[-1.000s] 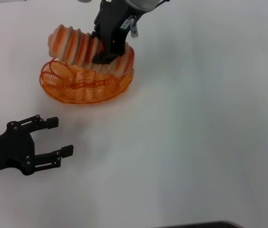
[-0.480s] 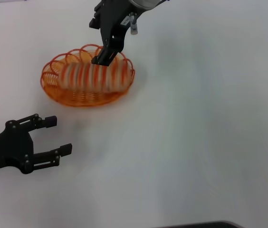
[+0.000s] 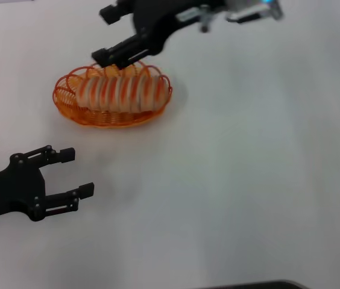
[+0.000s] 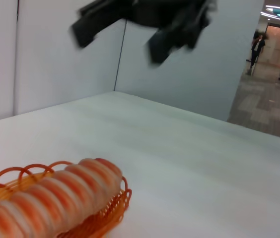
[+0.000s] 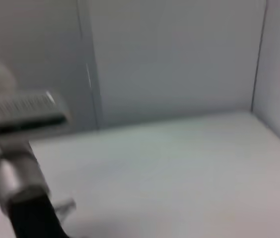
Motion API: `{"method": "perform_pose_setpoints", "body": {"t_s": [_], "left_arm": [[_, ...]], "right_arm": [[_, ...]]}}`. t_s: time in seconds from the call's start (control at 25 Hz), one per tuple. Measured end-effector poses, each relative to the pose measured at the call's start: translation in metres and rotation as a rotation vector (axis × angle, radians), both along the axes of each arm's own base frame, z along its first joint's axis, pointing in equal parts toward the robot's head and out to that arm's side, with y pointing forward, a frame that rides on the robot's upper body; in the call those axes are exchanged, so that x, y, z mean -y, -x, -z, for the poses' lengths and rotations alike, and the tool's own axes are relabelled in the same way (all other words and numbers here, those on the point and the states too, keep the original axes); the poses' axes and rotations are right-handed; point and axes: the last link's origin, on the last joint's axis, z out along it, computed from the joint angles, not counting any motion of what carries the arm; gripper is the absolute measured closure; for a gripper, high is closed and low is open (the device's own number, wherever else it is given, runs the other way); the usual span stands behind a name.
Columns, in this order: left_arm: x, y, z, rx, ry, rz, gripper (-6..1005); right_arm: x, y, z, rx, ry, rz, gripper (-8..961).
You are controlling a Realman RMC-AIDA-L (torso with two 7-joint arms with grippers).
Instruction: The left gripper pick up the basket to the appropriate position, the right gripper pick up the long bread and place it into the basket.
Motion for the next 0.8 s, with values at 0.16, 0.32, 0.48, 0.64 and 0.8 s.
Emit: {"method": "perform_pose_setpoints", "body": {"t_s": [0.16, 0.32, 0.48, 0.64, 0.8], "left_arm": [[0.000, -0.001, 0.001, 0.016, -0.006, -0.003, 187], [0.001, -0.001, 0.001, 0.025, -0.005, -0.006, 187], [0.000, 0.000, 0.001, 0.024, -0.012, -0.009, 186], [-0.003, -0.001, 0.000, 0.024, -0.015, -0.015, 186], [-0.004, 0.000, 0.001, 0.027, -0.020, -0.027, 186]], "right_arm": [[0.022, -0.049, -0.018, -0.194, -0.037, 0.067, 65], [0.051, -0.101, -0.019, -0.292, -0.101, 0.123, 64], [0.082, -0.144, -0.012, -0.370, -0.141, 0.182, 64], [0.107, -0.176, -0.003, -0.387, -0.190, 0.218, 64], [0.126, -0.196, 0.001, -0.377, -0.210, 0.244, 67]]}}
